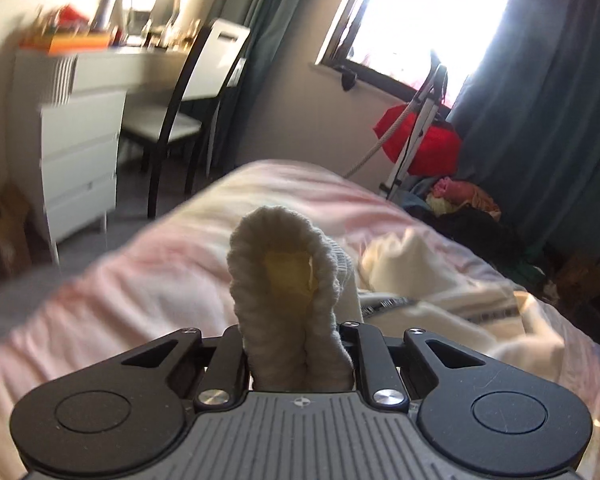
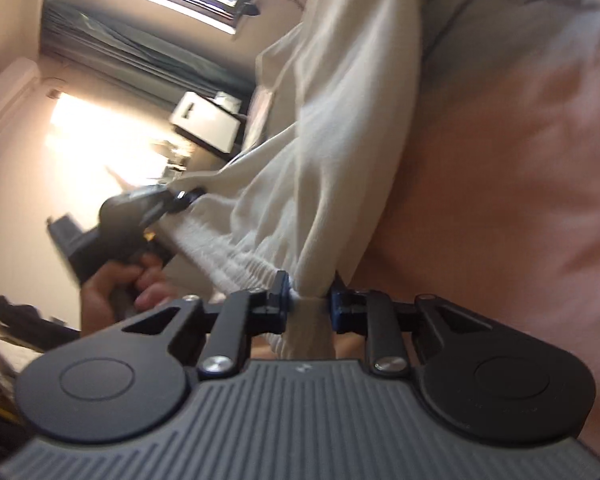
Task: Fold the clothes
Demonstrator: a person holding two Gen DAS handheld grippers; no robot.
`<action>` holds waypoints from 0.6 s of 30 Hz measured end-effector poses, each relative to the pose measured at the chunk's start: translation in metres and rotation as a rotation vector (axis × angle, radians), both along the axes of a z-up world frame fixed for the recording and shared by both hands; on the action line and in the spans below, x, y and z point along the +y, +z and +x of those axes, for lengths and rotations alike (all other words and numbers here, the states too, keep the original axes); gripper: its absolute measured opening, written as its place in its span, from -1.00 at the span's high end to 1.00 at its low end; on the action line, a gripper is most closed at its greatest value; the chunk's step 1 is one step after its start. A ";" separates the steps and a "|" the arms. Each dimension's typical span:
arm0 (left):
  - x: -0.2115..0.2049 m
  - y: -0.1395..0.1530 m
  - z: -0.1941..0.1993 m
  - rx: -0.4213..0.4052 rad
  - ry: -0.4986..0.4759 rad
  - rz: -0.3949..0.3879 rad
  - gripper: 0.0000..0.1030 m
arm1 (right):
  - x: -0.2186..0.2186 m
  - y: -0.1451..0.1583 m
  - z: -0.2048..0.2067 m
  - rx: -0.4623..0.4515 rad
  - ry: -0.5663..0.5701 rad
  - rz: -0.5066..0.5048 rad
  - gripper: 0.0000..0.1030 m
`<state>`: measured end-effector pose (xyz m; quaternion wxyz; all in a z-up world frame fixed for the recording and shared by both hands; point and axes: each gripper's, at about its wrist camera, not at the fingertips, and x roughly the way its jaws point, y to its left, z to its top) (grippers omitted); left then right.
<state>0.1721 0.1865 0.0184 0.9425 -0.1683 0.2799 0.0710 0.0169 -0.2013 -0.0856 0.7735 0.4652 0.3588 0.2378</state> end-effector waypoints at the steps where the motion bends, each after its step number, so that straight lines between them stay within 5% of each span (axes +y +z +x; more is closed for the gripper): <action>1: 0.006 0.013 0.013 -0.001 -0.005 0.026 0.69 | 0.018 0.003 0.007 -0.007 0.029 0.027 0.57; 6: 0.036 0.059 0.088 0.010 0.019 0.183 0.69 | 0.123 0.024 0.062 -0.057 0.159 0.068 0.58; 10: 0.076 0.063 0.160 0.024 0.111 0.260 0.69 | 0.201 0.016 0.115 -0.057 0.198 0.139 0.59; 18: 0.150 -0.042 0.265 0.149 0.116 0.124 0.66 | 0.288 -0.023 0.205 0.012 0.264 0.046 0.58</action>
